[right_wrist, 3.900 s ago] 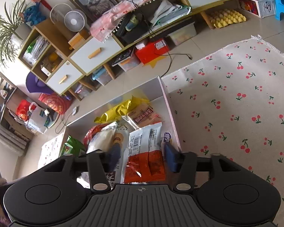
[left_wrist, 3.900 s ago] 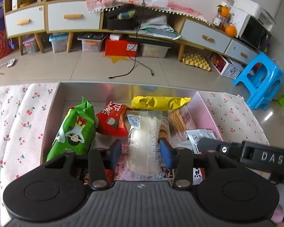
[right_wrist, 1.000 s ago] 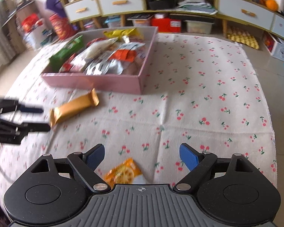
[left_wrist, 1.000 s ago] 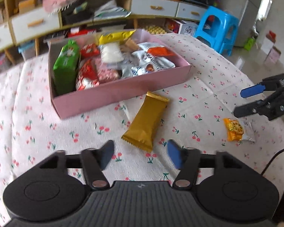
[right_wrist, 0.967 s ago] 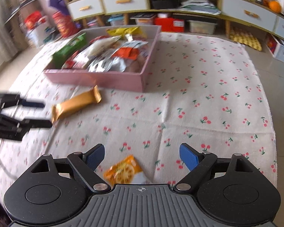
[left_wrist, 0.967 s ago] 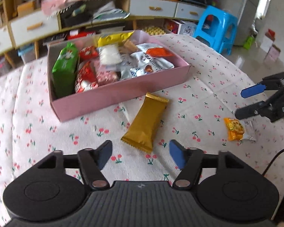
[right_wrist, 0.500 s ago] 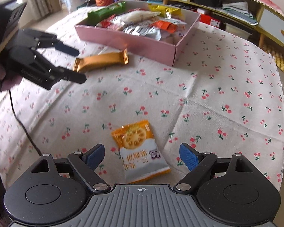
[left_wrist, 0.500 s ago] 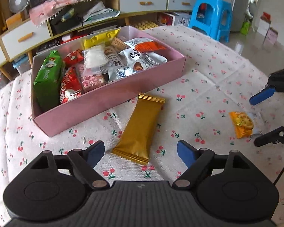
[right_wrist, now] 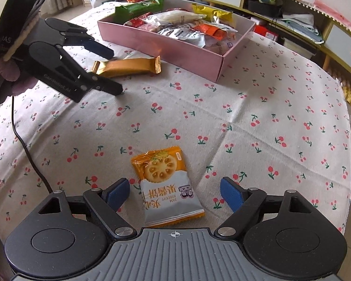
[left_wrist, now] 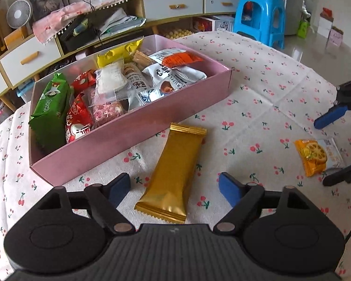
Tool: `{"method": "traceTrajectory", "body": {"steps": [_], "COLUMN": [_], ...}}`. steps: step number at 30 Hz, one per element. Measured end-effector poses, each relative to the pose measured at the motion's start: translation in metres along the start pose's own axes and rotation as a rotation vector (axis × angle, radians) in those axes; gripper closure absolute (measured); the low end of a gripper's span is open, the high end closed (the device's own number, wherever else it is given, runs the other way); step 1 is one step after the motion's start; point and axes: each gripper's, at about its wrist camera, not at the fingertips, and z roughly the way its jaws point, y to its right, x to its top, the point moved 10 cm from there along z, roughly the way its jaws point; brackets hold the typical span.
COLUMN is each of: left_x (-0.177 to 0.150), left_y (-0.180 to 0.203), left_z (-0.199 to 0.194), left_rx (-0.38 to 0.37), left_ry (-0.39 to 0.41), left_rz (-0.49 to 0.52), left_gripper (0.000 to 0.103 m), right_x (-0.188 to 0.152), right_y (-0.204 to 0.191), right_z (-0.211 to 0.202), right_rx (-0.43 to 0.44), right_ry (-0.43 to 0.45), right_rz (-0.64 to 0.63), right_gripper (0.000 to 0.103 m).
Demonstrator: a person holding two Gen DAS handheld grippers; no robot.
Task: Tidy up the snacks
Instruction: 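Grasp the gold wafer bar with the left gripper while the right gripper grasps the orange cracker packet, then carry the gold bar and cracker packet over the pink box with both grippers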
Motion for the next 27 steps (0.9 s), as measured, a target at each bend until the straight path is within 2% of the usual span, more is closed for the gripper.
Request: {"method": "traceTrajectory", "body": {"steps": [7, 9, 13, 16, 17, 27], "left_x": [0.007, 0.007, 0.007, 0.007, 0.007, 0.005], "left_y": [-0.004, -0.003, 0.001, 0.001, 0.001, -0.004], "left_z": [0.0, 0.0, 0.0, -0.001, -0.001, -0.006], "left_rx": [0.006, -0.008, -0.012, -0.013, -0.013, -0.033], "left_ry": [0.013, 0.008, 0.005, -0.001, -0.004, -0.04], "left_rz": [-0.033, -0.037, -0.029, -0.039, -0.047, -0.151], "left_gripper": [0.053, 0.065, 0.068, 0.07, 0.07, 0.07], "right_x": [0.003, 0.004, 0.004, 0.006, 0.007, 0.017], "right_y": [-0.004, -0.005, -0.007, -0.008, -0.007, 0.003], "right_z": [0.0, 0.0, 0.0, -0.001, -0.001, -0.004], "right_rx": [0.022, 0.029, 0.04, 0.042, 0.04, 0.026], "right_ry": [0.003, 0.004, 0.005, 0.008, 0.009, 0.03], "right_rz": [-0.013, -0.017, -0.018, -0.013, -0.007, 0.076], "right_gripper": [0.029, 0.033, 0.044, 0.058, 0.059, 0.062]}}
